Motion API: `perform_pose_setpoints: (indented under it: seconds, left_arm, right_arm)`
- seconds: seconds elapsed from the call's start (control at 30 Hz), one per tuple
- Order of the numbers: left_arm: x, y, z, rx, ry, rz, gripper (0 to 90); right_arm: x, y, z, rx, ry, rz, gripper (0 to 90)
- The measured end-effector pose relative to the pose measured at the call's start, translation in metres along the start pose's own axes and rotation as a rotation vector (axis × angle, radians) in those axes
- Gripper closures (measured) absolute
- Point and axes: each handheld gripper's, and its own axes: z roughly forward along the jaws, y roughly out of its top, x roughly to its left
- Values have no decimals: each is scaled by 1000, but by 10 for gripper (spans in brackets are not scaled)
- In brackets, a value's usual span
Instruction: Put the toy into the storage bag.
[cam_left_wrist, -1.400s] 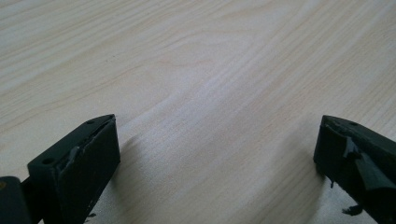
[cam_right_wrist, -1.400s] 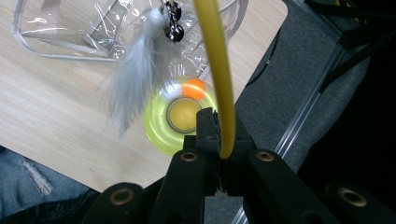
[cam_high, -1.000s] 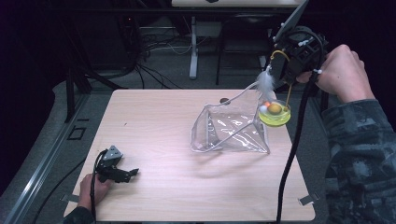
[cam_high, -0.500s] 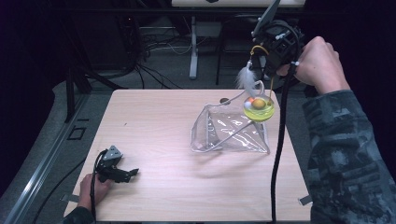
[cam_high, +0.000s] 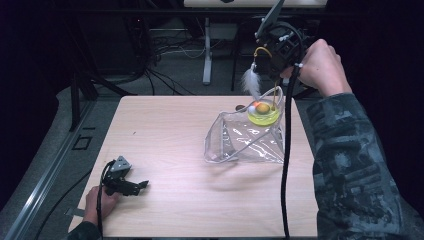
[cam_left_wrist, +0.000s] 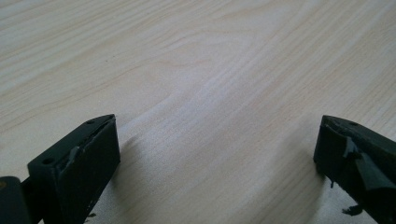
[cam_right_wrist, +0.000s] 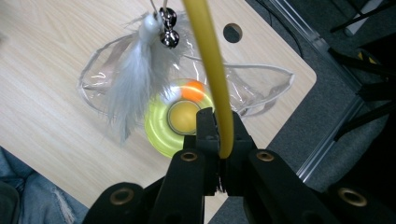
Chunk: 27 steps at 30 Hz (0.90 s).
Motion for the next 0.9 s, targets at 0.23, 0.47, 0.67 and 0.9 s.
perform_pose_setpoints:
  seconds: [0.23, 0.47, 0.67, 0.9]
  left_arm:
    - [0, 0, 0, -1, 0, -2, 4]
    - [0, 0, 0, -1, 0, 0, 4]
    - [0, 0, 0, -1, 0, 0, 4]
    - [0, 0, 0, -1, 0, 0, 4]
  right_arm:
    - [5, 11, 11, 17, 9, -20, 877]
    - [9, 16, 22, 26, 22, -31, 877]
    - [11, 19, 36, 21, 46, -24, 877]
    - [10, 19, 50, 28, 59, -17, 877]
